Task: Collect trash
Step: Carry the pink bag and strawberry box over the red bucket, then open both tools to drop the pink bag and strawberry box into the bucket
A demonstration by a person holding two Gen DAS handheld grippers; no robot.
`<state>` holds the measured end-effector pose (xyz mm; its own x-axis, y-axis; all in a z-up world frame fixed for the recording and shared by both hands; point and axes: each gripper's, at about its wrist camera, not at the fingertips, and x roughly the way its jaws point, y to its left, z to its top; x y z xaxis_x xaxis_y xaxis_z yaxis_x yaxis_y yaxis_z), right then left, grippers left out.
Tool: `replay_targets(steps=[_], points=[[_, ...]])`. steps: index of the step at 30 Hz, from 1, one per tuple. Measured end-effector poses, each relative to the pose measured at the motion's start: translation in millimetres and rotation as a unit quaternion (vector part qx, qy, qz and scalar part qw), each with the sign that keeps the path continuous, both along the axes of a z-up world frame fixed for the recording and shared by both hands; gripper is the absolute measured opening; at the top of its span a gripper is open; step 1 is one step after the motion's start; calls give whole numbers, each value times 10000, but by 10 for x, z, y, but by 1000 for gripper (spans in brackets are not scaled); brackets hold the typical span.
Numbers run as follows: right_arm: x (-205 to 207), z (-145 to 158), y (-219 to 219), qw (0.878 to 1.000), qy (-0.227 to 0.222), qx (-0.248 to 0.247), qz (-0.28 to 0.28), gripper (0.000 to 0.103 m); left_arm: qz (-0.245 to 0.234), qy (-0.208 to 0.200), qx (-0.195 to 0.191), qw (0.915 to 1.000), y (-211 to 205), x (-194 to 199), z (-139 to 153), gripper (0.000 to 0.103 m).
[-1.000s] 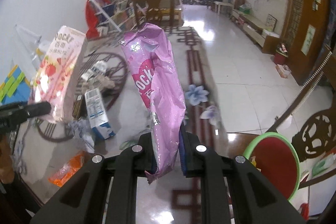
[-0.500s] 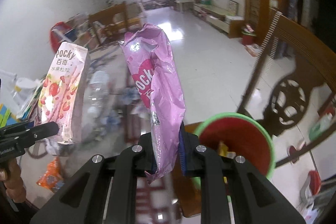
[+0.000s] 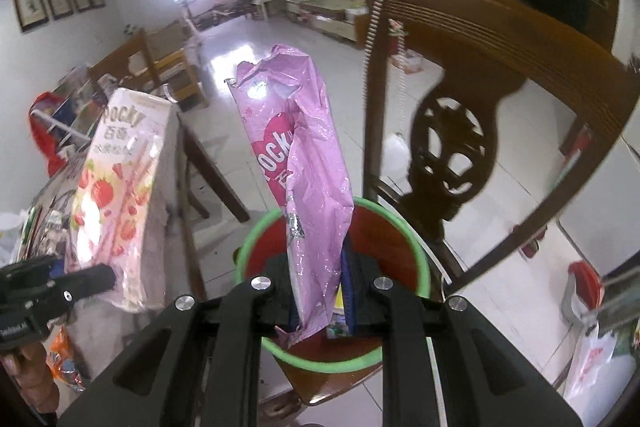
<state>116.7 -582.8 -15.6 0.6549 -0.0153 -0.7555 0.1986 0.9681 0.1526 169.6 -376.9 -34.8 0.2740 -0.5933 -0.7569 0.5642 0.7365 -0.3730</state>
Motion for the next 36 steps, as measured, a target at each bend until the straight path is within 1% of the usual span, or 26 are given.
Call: replay_targets(steps=[4, 8, 15, 17, 18, 19, 20, 21, 22, 24, 25, 26, 27, 28, 29, 30, 32, 36], points=[[-9, -28, -106, 9999, 71, 56, -89, 15, -227, 166, -19, 9996, -231, 63, -131, 34], [38, -73, -142, 9998, 158, 74, -68, 15, -349, 222, 5, 9991, -382, 78, -194, 34], [176, -77, -136, 9998, 127, 128, 14, 16, -429, 247, -5, 9988, -448, 96, -223, 34], [213, -67, -120, 9998, 110, 148, 38, 19, -431, 255, 0, 9987, -496, 110, -225, 34], [226, -67, -112, 9998, 97, 150, 47, 21, -420, 253, -8, 9988, -498, 120, -222, 36], [231, -53, -104, 9999, 68, 142, 36, 33, -366, 227, 27, 9991, -499, 130, -219, 55], [234, -41, -111, 9999, 33, 136, -7, 43, -294, 196, 9, 9994, -494, 137, -215, 72], [232, -22, -119, 9999, -32, 146, -50, 58, -257, 186, -49, 9995, -478, 142, -205, 76], [225, 2, -126, 9998, -101, 150, -103, 68, -226, 206, -90, 9995, -456, 149, -199, 78], [221, 28, -143, 9995, -189, 163, -171, 79, -175, 234, -99, 9995, -417, 149, -194, 84], [226, 33, -148, 9995, -212, 175, -180, 79, -143, 225, -95, 9996, -388, 144, -189, 88], [228, 39, -152, 9994, -225, 191, -188, 80, -134, 220, -103, 9996, -355, 139, -182, 89], [235, 39, -159, 9993, -232, 214, -189, 83, -119, 216, -92, 9997, -318, 136, -176, 89], [239, 37, -161, 9992, -239, 244, -186, 88, -88, 201, -73, 9997, -291, 136, -170, 91], [241, 43, -155, 9991, -254, 264, -190, 90, -39, 167, -56, 9998, -249, 132, -157, 96], [244, 49, -144, 9991, -262, 265, -188, 92, -7, 139, -48, 9999, -229, 132, -147, 98], [251, 64, -114, 9991, -297, 231, -186, 96, 31, 76, 10, 10000, -185, 117, -122, 98], [268, 93, -37, 9990, -322, 285, -153, 95, 89, 30, 11, 10000, -45, 85, -100, 98]])
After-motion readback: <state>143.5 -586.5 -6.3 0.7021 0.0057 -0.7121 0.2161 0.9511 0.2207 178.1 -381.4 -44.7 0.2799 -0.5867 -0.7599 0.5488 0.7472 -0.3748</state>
